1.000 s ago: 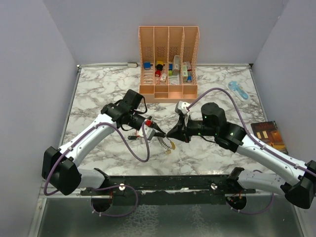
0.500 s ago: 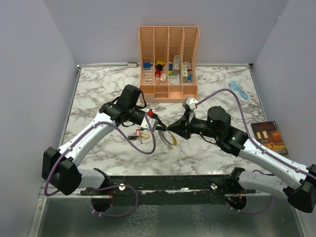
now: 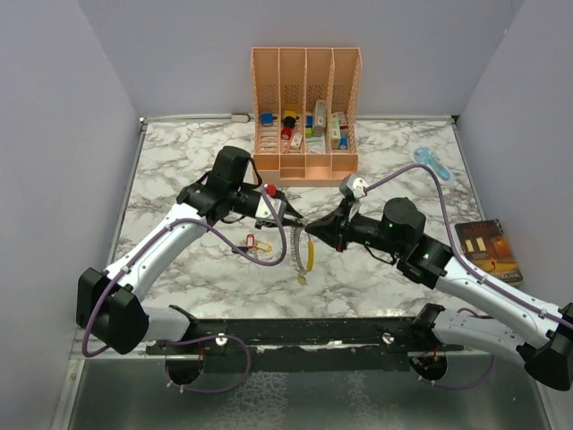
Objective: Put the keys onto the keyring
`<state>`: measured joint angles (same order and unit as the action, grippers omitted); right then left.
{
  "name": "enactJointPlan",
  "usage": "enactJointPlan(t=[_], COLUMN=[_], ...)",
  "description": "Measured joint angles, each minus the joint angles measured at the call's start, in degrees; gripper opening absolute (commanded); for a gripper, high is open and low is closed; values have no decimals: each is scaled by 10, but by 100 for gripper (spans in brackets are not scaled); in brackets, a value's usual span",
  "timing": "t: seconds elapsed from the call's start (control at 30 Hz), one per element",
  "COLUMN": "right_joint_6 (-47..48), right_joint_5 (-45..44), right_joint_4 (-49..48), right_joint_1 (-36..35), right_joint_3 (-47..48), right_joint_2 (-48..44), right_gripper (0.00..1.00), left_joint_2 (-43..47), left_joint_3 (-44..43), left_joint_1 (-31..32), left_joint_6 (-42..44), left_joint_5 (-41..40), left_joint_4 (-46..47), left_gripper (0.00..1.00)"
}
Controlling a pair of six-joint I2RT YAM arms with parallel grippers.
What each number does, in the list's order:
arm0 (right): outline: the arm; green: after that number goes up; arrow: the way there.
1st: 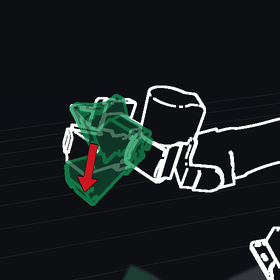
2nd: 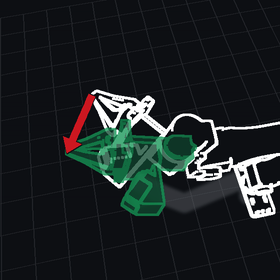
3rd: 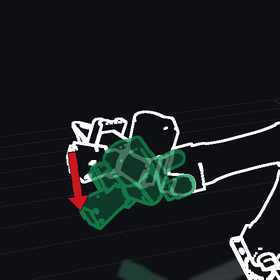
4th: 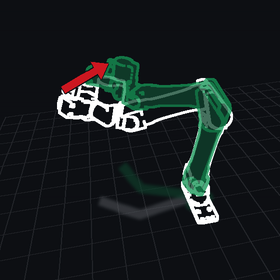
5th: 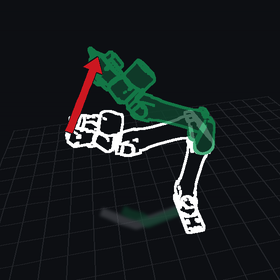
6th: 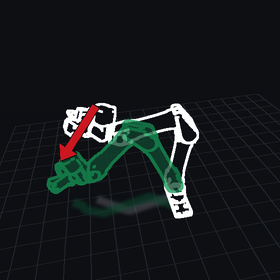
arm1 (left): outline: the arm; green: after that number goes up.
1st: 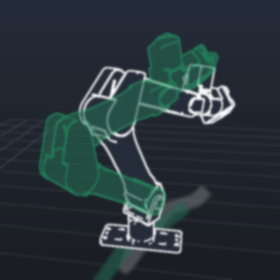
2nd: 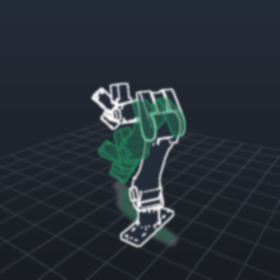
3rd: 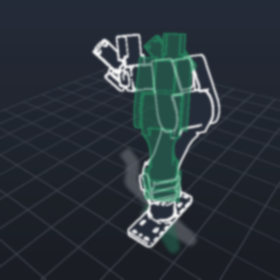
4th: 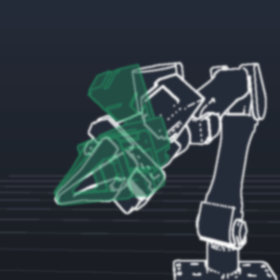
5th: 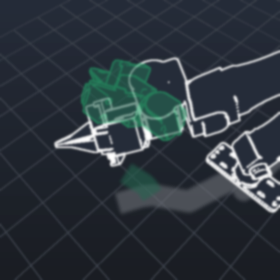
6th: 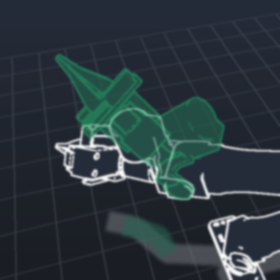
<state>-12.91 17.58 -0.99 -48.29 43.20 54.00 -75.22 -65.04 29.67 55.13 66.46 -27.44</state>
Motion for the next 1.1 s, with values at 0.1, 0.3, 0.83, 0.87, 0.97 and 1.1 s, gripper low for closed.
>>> enactJointPlan(t=[0.1, 0.3, 0.83, 0.87, 0.97, 1.1], right_joint_6=[-5, -9, -4, -3, 3, 10], right_joint_5=[-3, -4, -15, -17, -28, -38], right_joint_4=[-8, -23, -119, -120, -119, -119], right_joint_1=[0, 0, 0, 0, 0, 0], right_joint_3=[-2, -5, -43, -48, -57, -58], right_joint_2=[-2, -2, -12, -15, -24, -32], right_gripper=[1, 1, 1, 1, 1, 1], left_joint_2=[0, 0, 0, 1, 5, 7], left_joint_3=[0, 0, -59, -62, -64, -64], left_joint_1=[0, -1, -5, -5, -5, -5], left_joint_6=[-2, -2, -4, -4, -4, -4], left_joint_5=[0, 5, 22, 24, 28, 33], left_joint_4=[2, 3, -7, -7, -11, -14], left_gripper=[22, 22, 23, 23, 23, 23])
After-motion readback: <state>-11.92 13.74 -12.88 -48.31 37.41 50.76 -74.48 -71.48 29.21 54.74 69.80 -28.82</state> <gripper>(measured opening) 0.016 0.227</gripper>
